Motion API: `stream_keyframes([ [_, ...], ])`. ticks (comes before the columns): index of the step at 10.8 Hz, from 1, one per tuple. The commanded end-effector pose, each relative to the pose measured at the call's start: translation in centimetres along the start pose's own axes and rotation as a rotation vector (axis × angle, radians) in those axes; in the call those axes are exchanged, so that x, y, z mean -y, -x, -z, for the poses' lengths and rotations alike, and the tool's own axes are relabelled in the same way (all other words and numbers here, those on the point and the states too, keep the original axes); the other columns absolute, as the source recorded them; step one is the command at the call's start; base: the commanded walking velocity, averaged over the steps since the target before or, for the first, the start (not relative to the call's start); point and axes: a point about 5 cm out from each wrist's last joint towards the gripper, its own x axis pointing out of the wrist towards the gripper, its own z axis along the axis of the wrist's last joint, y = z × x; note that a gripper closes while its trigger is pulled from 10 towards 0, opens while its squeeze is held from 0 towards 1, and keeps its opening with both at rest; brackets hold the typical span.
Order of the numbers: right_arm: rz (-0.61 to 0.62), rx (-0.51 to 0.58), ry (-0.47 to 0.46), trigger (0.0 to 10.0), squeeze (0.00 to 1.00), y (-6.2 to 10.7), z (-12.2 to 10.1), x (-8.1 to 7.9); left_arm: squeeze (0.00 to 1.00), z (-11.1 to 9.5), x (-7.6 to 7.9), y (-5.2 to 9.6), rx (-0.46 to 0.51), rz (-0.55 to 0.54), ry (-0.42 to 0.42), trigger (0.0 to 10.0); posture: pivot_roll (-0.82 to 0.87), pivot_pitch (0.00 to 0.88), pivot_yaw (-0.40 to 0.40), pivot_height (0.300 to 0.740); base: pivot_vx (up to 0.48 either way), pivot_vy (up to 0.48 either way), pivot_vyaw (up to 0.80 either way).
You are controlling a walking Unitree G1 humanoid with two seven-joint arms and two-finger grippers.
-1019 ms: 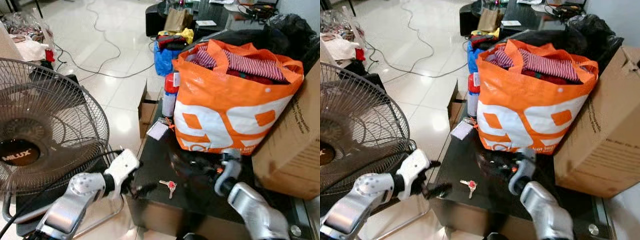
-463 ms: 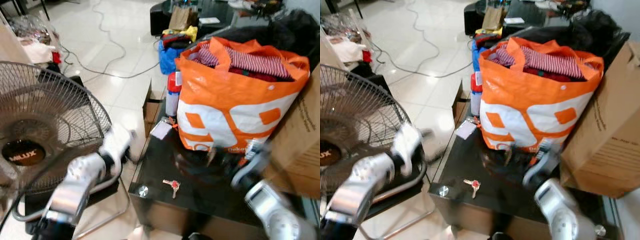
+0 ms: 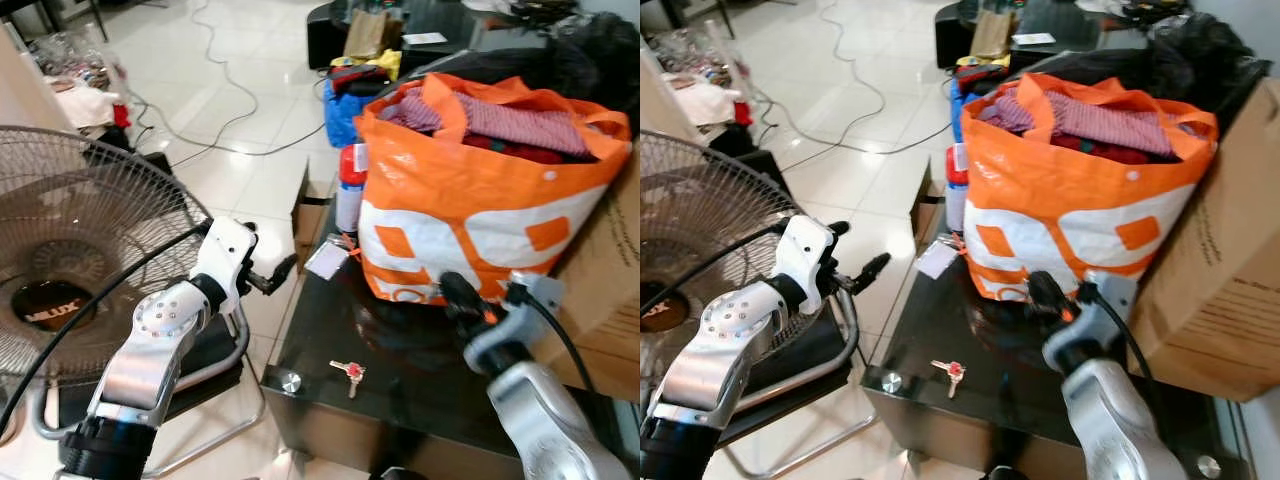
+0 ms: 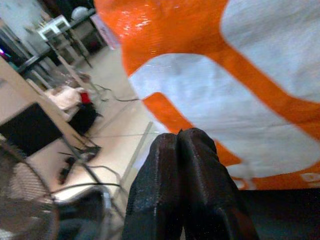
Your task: Hang keys on a hook
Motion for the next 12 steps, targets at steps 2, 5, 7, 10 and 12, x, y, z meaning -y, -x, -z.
stream_keyframes([
  [2, 0.093, 0.02, 0.067, 6.5, 0.0, -0.1, -0.7, 0.6, 0.0, 0.0, 1.2, 0.2, 0.001, -0.006, -0.024, 10.0, -0.05, 0.0, 0.059, 0.74, 0.0, 0.0, 0.0],
  [5, 0.132, 0.037, 0.129, 10.0, 0.0, -1.5, -0.7, 0.2, 0.0, 0.4, 0.4, 0.2, 0.0, -0.045, -0.032, 10.0, -0.07, 0.0, 0.056, 0.74, 0.0, 0.0, 0.0],
  [7, 0.124, 0.056, 0.16, 10.0, 0.0, -2.1, -1.2, 0.2, 0.0, 0.3, 0.1, 0.4, 0.004, -0.107, -0.015, 10.0, -0.02, 0.0, 0.022, 0.74, 0.0, 0.0, 0.0],
  [10, 0.131, 0.069, 0.183, 10.0, 0.0, -2.9, -1.3, 0.1, 0.0, 0.2, 0.0, 0.2, 0.017, -0.124, 0.028, 10.0, -0.03, 0.0, 0.034, 0.74, 0.0, 0.0, 0.0],
  [12, 0.134, 0.08, 0.223, 10.0, 0.0, -3.3, -1.6, 0.2, 0.0, 0.1, 0.1, -0.8, 0.029, -0.13, 0.058, 10.0, -0.06, 0.0, 0.047, 0.74, 0.0, 0.0, 0.0],
])
